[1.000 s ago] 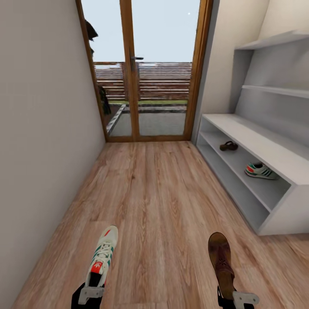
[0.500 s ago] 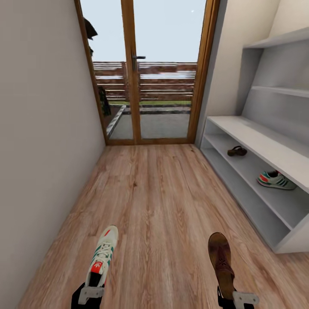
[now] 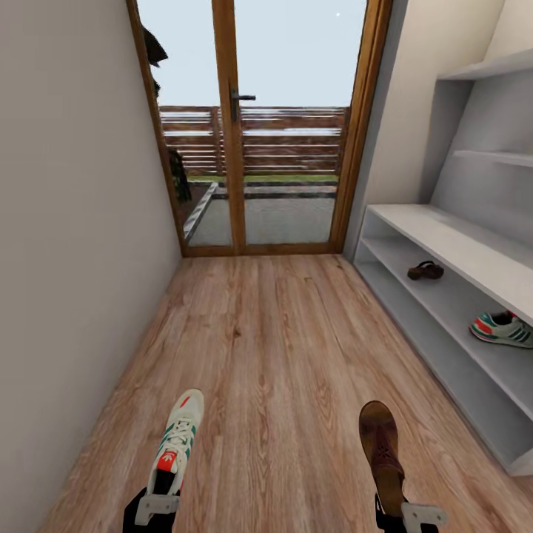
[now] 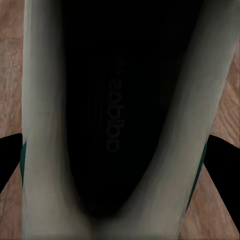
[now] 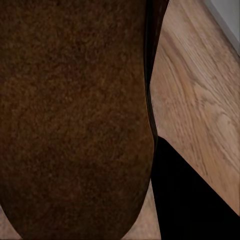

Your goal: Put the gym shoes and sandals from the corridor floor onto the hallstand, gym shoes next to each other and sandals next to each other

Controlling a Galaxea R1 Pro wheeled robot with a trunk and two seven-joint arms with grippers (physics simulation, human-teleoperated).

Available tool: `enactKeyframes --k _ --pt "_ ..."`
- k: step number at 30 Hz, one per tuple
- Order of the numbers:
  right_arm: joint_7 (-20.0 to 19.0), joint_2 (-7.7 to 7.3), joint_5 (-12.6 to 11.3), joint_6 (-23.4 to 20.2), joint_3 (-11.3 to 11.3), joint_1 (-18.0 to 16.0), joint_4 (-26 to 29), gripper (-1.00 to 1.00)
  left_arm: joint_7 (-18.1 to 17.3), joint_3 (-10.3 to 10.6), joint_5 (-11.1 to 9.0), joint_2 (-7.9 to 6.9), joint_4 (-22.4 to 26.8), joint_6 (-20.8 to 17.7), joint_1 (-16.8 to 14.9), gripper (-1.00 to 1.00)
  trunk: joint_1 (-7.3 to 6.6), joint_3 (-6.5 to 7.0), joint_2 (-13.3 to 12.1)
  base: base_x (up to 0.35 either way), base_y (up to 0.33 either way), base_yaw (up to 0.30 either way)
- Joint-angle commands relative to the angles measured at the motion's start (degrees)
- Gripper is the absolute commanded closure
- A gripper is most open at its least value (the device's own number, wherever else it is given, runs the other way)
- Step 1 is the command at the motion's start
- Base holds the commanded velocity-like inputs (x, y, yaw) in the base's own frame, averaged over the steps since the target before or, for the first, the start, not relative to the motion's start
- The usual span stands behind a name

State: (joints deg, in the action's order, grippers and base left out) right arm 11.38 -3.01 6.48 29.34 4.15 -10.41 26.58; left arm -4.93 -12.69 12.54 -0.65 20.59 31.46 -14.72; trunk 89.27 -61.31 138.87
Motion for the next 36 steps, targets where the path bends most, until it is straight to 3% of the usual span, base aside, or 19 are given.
enactKeyframes --k 1,36 --pt "0.23 0.02 0.47 0.10 0.16 -0.03 -0.03 1.00 -0.52 -0.49 0.21 0.04 -0.03 0.17 -0.04 1.00 0.02 -0.05 0.02 0.335 0.108 0.000" --pt "0.23 0.02 0.47 0.10 0.16 0.00 -0.03 1.00 -0.52 -0.49 0.21 0.04 -0.11 0.18 -0.04 1.00 0.02 -0.05 0.02 0.335 0.106 -0.021"
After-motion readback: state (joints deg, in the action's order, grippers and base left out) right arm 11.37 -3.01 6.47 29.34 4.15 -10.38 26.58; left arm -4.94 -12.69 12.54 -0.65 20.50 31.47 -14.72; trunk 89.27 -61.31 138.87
